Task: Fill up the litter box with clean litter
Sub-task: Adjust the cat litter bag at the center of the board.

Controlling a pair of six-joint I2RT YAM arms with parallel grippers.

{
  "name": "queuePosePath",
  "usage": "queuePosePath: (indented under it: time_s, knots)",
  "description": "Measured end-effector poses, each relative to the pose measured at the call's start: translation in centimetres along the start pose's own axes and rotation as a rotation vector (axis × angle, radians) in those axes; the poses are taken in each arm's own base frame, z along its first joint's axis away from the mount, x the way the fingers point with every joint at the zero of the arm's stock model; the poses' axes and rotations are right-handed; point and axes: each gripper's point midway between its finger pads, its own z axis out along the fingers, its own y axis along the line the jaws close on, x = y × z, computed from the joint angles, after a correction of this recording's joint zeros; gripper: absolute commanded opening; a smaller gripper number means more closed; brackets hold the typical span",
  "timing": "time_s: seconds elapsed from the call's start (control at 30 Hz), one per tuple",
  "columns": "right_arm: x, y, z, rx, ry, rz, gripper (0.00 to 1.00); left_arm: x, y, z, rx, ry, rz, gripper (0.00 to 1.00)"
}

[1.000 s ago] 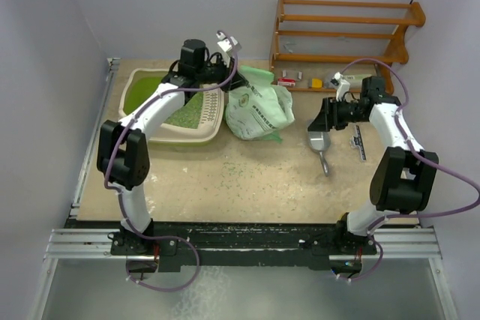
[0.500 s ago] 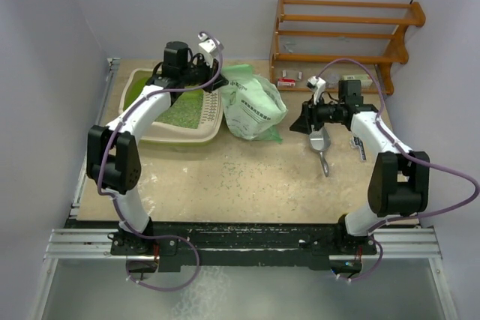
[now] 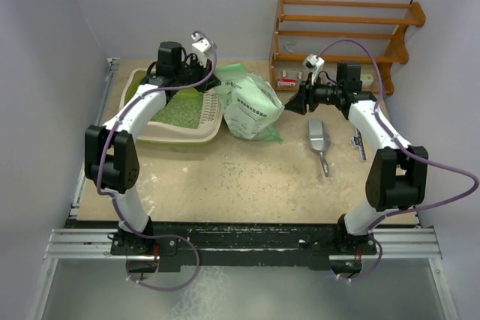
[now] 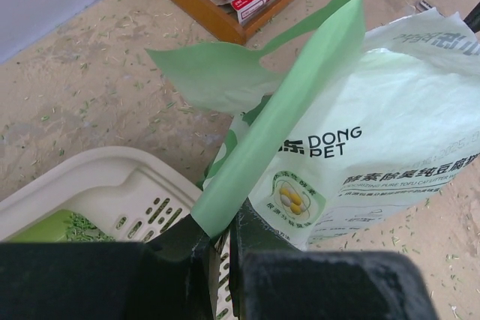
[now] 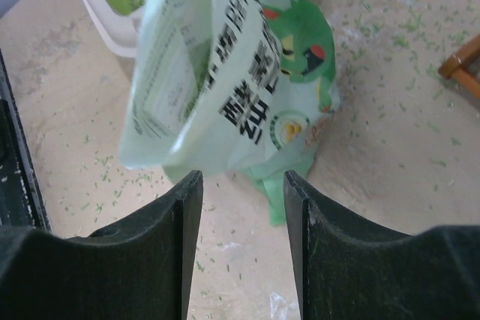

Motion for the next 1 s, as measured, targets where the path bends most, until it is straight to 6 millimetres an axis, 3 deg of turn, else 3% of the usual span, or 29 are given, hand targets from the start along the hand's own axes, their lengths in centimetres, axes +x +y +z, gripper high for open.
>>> queuePosePath:
  time_s: [0.13, 0.57, 0.77, 1.0]
  knots:
    - [-1.3, 1.4, 0.5, -0.032, -0.007, -0.026, 0.5, 0.0, 0.3, -0.2, -0.006, -0.001, -0.003, 0.03]
    - [-0.7, 5.1, 0.2, -0.101, 0.044, 0.001, 0.49, -0.1, 0.6, -0.3, -0.006, -0.009, -0.004, 0.03]
    - [-1.1, 5.3, 0.5, -0.104, 0.032, -0.017, 0.49, 0.0, 0.8, 0.0, 0.0, -0.012, -0.018, 0.03]
    - [-0.4, 4.5, 2.8, -0.113, 0.057, -0.016, 0.5, -0.1, 0.9, 0.0, 0.002, -0.018, -0.019, 0.03]
